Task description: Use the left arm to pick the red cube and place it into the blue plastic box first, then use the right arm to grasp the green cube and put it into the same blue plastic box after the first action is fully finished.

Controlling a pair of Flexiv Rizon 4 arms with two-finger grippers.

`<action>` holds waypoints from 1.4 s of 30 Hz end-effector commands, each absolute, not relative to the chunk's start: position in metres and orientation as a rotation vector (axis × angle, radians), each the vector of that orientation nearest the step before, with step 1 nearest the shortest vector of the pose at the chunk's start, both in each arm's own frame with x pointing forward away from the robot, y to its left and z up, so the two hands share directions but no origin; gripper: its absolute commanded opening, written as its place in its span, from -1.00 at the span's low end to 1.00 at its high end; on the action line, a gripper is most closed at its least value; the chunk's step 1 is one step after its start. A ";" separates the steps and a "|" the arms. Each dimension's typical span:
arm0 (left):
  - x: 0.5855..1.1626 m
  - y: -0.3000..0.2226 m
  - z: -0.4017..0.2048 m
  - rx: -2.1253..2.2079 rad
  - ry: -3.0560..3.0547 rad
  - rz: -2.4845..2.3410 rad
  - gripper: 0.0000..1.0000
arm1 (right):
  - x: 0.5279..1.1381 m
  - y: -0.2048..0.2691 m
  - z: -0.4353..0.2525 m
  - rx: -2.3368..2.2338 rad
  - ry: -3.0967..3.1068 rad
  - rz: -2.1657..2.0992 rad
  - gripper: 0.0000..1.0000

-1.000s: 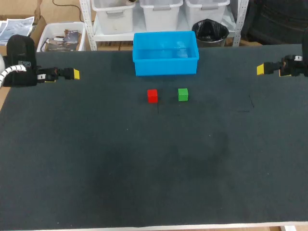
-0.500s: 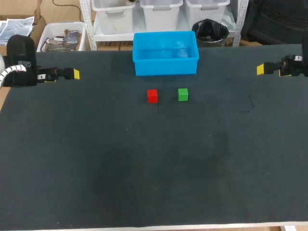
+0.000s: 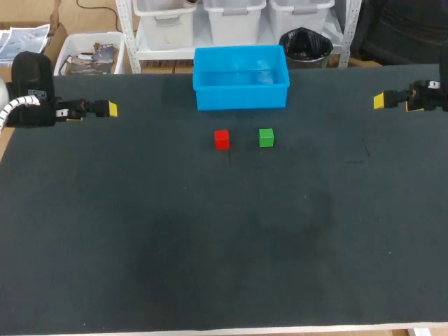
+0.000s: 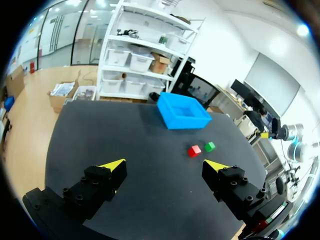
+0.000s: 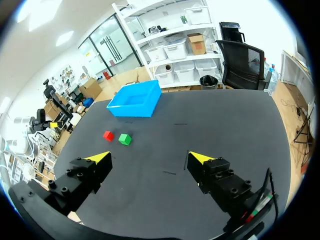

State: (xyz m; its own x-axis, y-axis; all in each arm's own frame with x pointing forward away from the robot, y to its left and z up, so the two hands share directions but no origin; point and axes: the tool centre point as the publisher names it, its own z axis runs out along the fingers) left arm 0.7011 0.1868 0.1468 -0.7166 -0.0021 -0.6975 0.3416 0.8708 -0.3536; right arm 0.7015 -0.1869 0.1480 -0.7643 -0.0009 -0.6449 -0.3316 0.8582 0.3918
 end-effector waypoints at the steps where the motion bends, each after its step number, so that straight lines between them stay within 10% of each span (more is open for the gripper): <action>1: 0.704 0.166 0.149 0.225 2.334 -0.556 1.00 | 0.701 -0.187 0.148 -0.239 2.368 0.651 1.00; 42: 0.736 0.029 0.171 0.149 2.540 -0.148 1.00 | 0.701 -0.187 0.148 -0.239 2.368 0.651 1.00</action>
